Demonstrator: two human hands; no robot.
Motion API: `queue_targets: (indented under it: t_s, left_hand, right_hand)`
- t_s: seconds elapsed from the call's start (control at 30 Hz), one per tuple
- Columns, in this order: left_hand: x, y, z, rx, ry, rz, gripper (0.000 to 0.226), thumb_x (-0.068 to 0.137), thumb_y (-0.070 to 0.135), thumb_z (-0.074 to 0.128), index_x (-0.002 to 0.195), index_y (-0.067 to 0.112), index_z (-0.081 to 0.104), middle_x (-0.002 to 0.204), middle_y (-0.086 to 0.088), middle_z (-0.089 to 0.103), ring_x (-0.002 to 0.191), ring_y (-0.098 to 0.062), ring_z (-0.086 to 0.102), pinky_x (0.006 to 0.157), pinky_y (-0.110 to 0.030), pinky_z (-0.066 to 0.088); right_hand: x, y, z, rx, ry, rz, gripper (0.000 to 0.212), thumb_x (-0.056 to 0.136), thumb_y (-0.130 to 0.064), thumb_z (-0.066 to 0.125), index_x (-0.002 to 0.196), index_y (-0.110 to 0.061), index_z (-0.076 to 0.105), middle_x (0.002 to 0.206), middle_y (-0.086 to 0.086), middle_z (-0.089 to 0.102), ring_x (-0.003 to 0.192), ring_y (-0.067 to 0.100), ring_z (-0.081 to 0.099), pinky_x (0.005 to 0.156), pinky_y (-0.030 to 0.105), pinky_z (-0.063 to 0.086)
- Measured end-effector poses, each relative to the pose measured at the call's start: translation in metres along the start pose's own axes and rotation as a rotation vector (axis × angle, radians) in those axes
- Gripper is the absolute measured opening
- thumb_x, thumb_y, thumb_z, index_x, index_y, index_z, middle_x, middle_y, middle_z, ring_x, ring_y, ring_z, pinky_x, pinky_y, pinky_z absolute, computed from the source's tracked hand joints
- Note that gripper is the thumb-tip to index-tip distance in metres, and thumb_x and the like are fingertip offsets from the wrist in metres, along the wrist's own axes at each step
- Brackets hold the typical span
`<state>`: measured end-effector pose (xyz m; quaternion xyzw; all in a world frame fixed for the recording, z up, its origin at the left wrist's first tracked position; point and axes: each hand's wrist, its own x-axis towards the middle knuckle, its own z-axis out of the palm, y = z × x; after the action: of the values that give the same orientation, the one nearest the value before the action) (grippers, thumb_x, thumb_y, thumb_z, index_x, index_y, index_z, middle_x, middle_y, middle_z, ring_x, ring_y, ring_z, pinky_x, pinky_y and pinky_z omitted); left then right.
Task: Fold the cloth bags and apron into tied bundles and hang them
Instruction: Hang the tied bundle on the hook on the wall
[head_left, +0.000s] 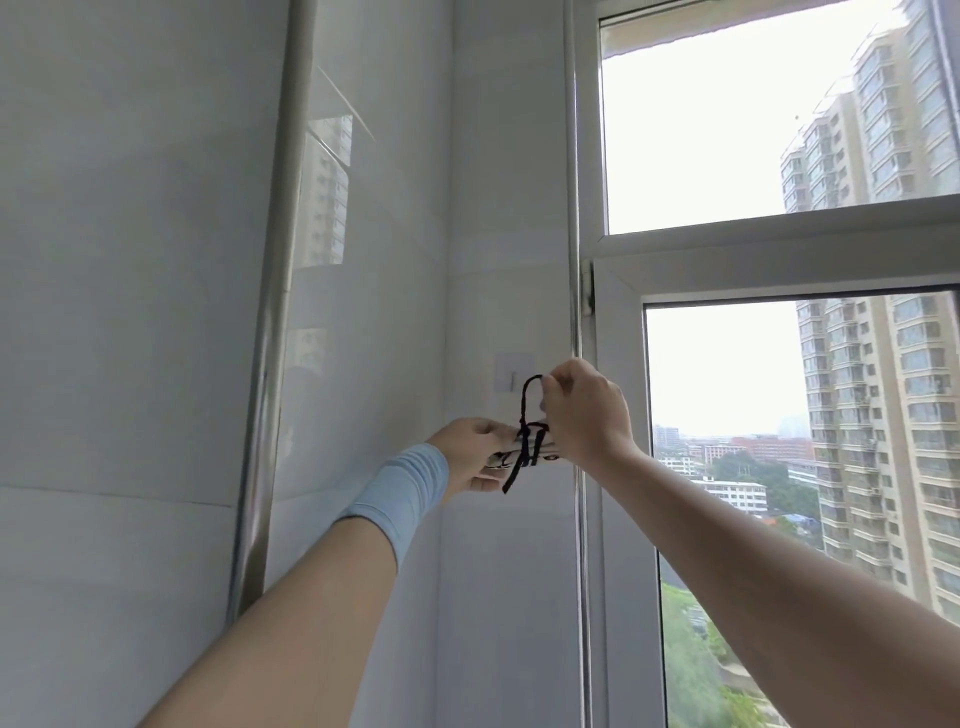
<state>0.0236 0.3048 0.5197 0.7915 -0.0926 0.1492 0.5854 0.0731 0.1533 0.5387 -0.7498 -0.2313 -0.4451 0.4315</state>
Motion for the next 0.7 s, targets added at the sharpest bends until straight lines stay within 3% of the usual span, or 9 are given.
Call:
queue_targets:
  t_s: [0.1, 0.27, 0.37, 0.47, 0.57, 0.63, 0.7]
  left_hand:
    - [-0.002, 0.003, -0.004, 0.165, 0.197, 0.076, 0.028, 0.09, 0.026, 0.065, 0.116, 0.014, 0.059, 0.108, -0.004, 0.059, 0.101, -0.023, 0.062, 0.079, -0.031, 0.058]
    - [-0.016, 0.005, 0.004, 0.293, 0.239, 0.166, 0.021, 0.085, 0.026, 0.071, 0.103, 0.02, 0.063, 0.103, -0.002, 0.066, 0.098, -0.021, 0.065, 0.087, -0.037, 0.056]
    - [-0.033, -0.002, 0.022, 0.303, 0.24, 0.176, 0.022, 0.082, 0.027, 0.075, 0.1, 0.022, 0.064, 0.097, 0.002, 0.067, 0.088, -0.014, 0.065, 0.078, -0.023, 0.054]
    - [-0.051, -0.015, 0.047, 0.207, 0.244, 0.14, 0.026, 0.079, 0.025, 0.076, 0.101, 0.017, 0.065, 0.095, 0.001, 0.069, 0.081, -0.011, 0.065, 0.066, -0.014, 0.048]
    - [-0.073, -0.034, 0.076, 0.063, 0.211, 0.052, 0.024, 0.08, 0.018, 0.076, 0.099, 0.01, 0.063, 0.093, -0.006, 0.07, 0.076, -0.013, 0.066, 0.066, -0.019, 0.052]
    - [-0.087, -0.052, 0.097, 0.032, 0.193, -0.019, 0.021, 0.08, 0.016, 0.076, 0.093, 0.01, 0.061, 0.088, -0.008, 0.069, 0.075, -0.016, 0.066, 0.069, -0.025, 0.057]
    - [-0.104, -0.073, 0.12, -0.004, 0.163, -0.077, 0.02, 0.081, 0.015, 0.076, 0.089, 0.011, 0.058, 0.079, -0.006, 0.067, 0.069, -0.015, 0.065, 0.065, -0.023, 0.058]
  right_hand:
    - [-0.003, -0.009, -0.017, 0.018, -0.047, 0.036, 0.015, 0.089, -0.026, 0.048, 0.088, -0.019, 0.06, 0.08, -0.004, 0.065, 0.075, 0.015, 0.059, 0.064, 0.03, 0.046]
    - [-0.019, 0.0, -0.042, -0.009, -0.281, 0.152, 0.021, 0.077, -0.027, 0.041, 0.062, -0.014, 0.05, 0.059, 0.004, 0.057, 0.052, 0.021, 0.044, 0.056, 0.03, 0.032]
    - [-0.042, 0.01, -0.056, -0.003, -0.239, 0.15, 0.023, 0.077, -0.029, 0.041, 0.057, -0.017, 0.045, 0.054, -0.004, 0.047, 0.051, 0.018, 0.039, 0.055, 0.028, 0.027]
    - [-0.077, 0.021, -0.065, -0.037, -0.063, 0.034, 0.028, 0.084, -0.023, 0.048, 0.057, -0.016, 0.048, 0.057, -0.004, 0.052, 0.052, 0.014, 0.045, 0.048, 0.029, 0.032]
    - [-0.123, 0.039, -0.067, 0.016, -0.149, 0.031, 0.016, 0.084, -0.026, 0.056, 0.072, -0.021, 0.065, 0.062, -0.006, 0.063, 0.058, 0.014, 0.059, 0.055, 0.032, 0.048]
    - [-0.158, 0.055, -0.072, 0.083, -0.164, 0.086, 0.011, 0.085, -0.033, 0.058, 0.085, -0.027, 0.067, 0.067, -0.01, 0.066, 0.062, 0.009, 0.063, 0.058, 0.03, 0.05]
    - [-0.191, 0.069, -0.079, 0.114, -0.176, 0.127, 0.009, 0.085, -0.034, 0.064, 0.089, -0.029, 0.07, 0.071, -0.013, 0.068, 0.065, 0.004, 0.064, 0.059, 0.025, 0.051]
